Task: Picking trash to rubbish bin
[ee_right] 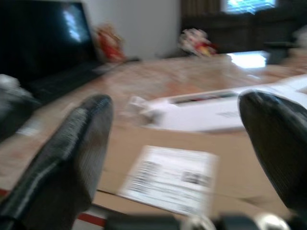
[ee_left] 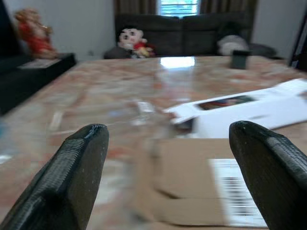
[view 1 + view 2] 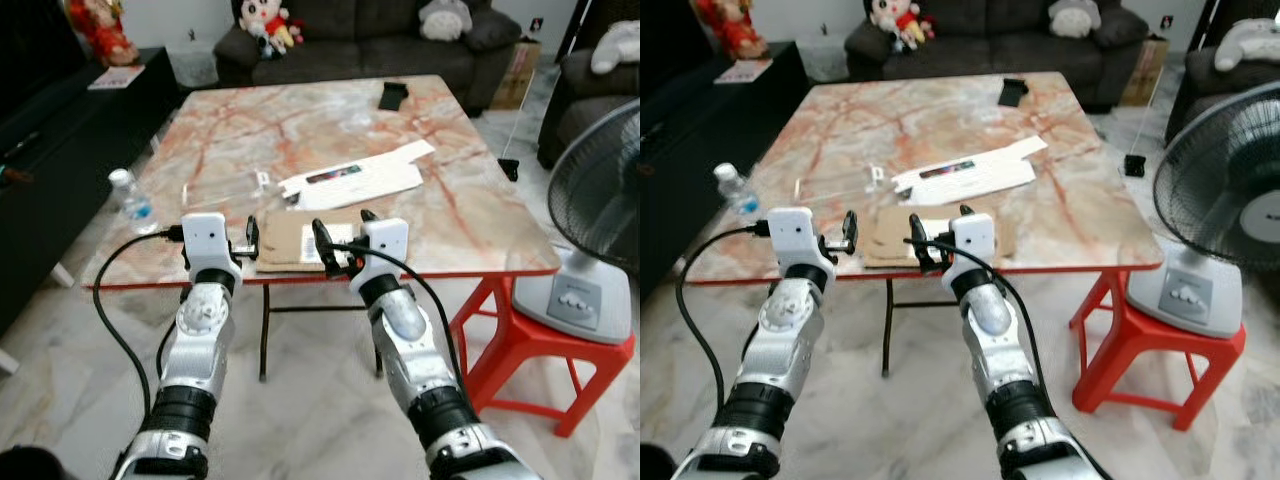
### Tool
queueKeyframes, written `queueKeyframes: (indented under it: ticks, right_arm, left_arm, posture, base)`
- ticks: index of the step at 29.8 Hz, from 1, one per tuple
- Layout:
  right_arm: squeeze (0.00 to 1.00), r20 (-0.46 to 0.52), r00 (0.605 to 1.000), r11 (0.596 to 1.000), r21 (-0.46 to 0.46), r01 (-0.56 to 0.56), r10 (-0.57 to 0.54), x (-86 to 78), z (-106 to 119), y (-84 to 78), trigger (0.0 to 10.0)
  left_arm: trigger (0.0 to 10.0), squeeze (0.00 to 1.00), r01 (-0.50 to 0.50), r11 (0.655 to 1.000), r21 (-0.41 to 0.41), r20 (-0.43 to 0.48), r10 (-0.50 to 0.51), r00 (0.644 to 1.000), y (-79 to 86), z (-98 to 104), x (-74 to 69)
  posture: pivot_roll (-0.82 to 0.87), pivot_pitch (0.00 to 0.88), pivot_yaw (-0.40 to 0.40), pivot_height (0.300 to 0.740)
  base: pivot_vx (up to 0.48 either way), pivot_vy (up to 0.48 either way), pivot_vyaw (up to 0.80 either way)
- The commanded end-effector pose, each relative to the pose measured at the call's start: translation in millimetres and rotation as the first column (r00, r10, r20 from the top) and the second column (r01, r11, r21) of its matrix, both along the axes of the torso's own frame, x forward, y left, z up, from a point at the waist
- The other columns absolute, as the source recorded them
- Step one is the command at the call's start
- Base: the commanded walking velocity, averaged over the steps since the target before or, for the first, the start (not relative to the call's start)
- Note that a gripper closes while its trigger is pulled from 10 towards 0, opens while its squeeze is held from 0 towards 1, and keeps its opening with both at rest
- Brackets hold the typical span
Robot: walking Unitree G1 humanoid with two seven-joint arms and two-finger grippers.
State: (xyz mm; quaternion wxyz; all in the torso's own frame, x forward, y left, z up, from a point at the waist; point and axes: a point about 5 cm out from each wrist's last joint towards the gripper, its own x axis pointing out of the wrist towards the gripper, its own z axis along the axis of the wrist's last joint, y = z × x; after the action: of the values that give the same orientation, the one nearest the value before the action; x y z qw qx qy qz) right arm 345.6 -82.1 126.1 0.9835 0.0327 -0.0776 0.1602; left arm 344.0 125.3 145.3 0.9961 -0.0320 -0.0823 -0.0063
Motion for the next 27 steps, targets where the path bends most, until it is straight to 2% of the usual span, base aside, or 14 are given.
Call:
queueKeyframes:
  ticks: [1,5,21,27]
  right_arm:
    - [0.00,0.027,0.998,0.999,0.007,-0.052,0.052,-1.0,8.4,17.3,10.0]
    - [0.00,0.028,0.998,0.999,0.006,-0.053,0.052,-1.0,8.4,17.0,10.0]
    - [0.00,-0.012,0.999,0.998,0.042,-0.043,0.043,0.5,5.0,14.7,10.0]
    - [0.00,-0.013,0.999,0.999,0.031,-0.045,0.045,0.8,4.3,14.0,10.0]
  left_arm:
    - [10.0,0.00,-0.040,0.999,0.010,0.009,0.040,0.999,13.3,3.2,0.8]
    - [10.0,0.00,-0.042,0.999,0.009,0.008,0.042,0.999,12.9,3.3,1.0]
    - [10.0,0.00,-0.046,0.999,0.010,0.007,0.046,0.999,13.8,3.0,0.8]
    - [10.0,0.00,-0.055,0.998,0.011,0.008,0.055,0.998,15.4,3.8,1.2]
  posture:
    - [0.00,0.032,0.024,0.740]
    - [0.00,0.032,0.019,0.740]
    - [0.00,0.030,0.018,0.740]
    - [0.00,0.029,0.015,0.740]
  base:
    - [0.270,0.000,0.65]
    - [0.272,0.000,0.65]
    - [0.275,0.000,0.00]
    - [0.304,0.000,0.00]
